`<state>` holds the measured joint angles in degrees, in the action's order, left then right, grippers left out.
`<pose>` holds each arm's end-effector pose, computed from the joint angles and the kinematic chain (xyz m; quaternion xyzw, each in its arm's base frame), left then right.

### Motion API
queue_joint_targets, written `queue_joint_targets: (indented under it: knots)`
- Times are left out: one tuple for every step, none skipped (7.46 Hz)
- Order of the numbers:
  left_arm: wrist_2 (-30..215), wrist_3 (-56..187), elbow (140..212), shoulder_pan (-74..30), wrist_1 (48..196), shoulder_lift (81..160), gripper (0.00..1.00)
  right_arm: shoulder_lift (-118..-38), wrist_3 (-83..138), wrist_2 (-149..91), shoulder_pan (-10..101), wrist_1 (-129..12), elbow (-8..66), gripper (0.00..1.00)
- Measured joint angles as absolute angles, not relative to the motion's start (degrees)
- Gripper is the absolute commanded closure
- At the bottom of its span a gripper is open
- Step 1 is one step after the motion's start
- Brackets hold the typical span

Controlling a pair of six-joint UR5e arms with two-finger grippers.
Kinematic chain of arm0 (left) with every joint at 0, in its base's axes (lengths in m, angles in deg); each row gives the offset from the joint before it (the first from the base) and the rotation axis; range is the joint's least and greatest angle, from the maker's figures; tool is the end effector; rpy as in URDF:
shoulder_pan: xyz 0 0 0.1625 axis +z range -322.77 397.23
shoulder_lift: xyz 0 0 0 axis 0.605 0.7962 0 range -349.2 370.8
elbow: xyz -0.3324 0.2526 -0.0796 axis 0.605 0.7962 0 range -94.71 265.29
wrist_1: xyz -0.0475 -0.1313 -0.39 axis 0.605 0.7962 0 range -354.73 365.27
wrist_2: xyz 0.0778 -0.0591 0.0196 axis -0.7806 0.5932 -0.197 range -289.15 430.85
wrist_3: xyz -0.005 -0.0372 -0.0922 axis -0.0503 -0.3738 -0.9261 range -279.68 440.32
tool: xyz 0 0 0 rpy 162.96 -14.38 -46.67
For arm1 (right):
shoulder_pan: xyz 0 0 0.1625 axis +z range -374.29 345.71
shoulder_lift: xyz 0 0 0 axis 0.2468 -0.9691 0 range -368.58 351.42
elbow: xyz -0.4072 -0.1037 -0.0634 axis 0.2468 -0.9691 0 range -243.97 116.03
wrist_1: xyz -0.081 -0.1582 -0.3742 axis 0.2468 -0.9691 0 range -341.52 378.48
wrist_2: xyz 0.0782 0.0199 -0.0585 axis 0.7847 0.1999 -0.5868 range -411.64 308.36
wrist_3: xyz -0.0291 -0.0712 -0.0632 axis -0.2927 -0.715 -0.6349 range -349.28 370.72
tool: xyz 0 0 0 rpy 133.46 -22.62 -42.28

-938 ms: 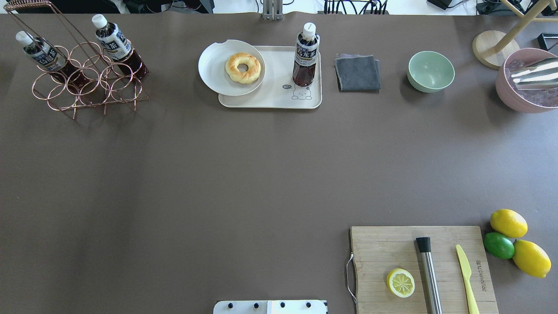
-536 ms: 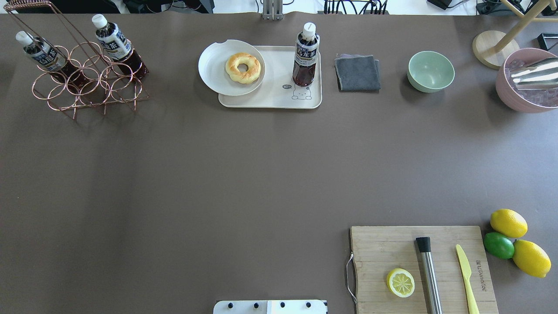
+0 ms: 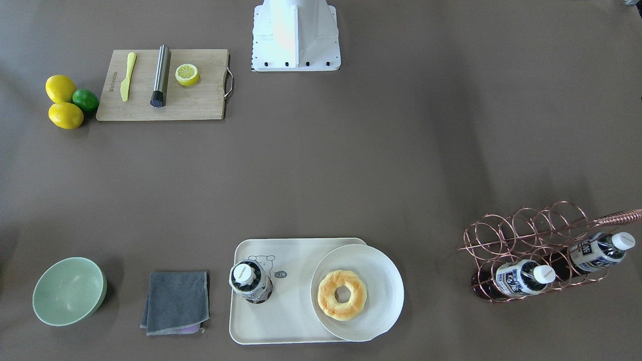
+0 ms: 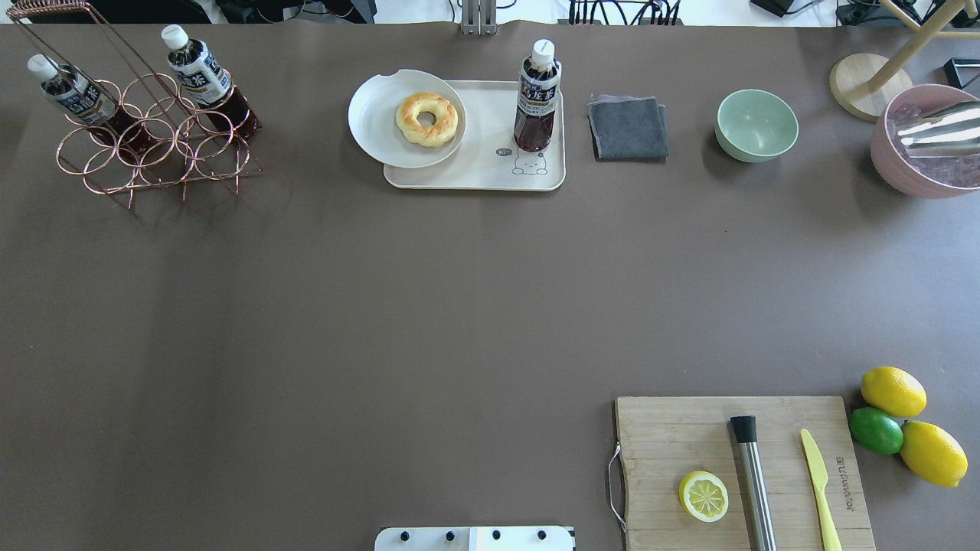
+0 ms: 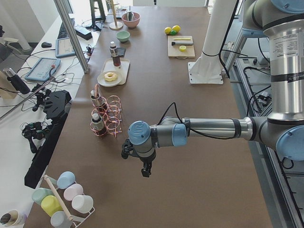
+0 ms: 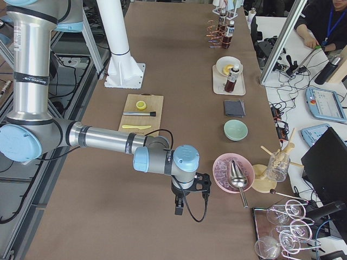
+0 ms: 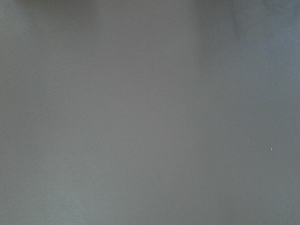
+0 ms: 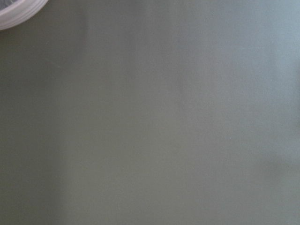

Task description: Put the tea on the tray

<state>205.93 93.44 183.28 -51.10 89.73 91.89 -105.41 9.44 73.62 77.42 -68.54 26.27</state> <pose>-0.0506 -0.4191 0.6697 -0.0136 0.3860 0.0972 0.9172 0.0888 -0.4310 0.7168 -0.0221 -0.3033 0.0130 0.9525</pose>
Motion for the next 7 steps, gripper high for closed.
queue_joint_targets:
  knots:
    - [206.0, 93.4, 183.0, -51.2, 89.7, 91.9, 0.02, -105.4, 9.4, 73.6, 77.4, -68.6, 26.5, 0.00]
    - [206.0, 93.5, 182.8, -51.2, 89.7, 91.8, 0.02, -105.3, 9.4, 73.7, 77.3, -68.5, 26.6, 0.00]
    - [206.0, 93.4, 182.6, -51.2, 89.7, 91.8, 0.02, -105.3, 9.4, 73.8, 77.2, -68.5, 26.7, 0.00]
    - [206.1, 93.4, 182.2, -51.2, 89.7, 91.8, 0.02, -105.3, 9.4, 74.0, 77.2, -68.5, 26.8, 0.00]
    - [206.1, 93.4, 182.0, -51.2, 89.8, 91.8, 0.02, -105.3, 9.4, 74.1, 77.2, -68.4, 26.8, 0.00]
    - [206.2, 93.4, 181.9, -51.3, 89.9, 91.8, 0.02, -105.3, 9.4, 74.1, 77.2, -68.4, 26.8, 0.00]
    - [206.2, 93.4, 181.9, -51.3, 89.9, 91.8, 0.02, -105.3, 9.4, 74.1, 77.2, -68.4, 26.8, 0.00]
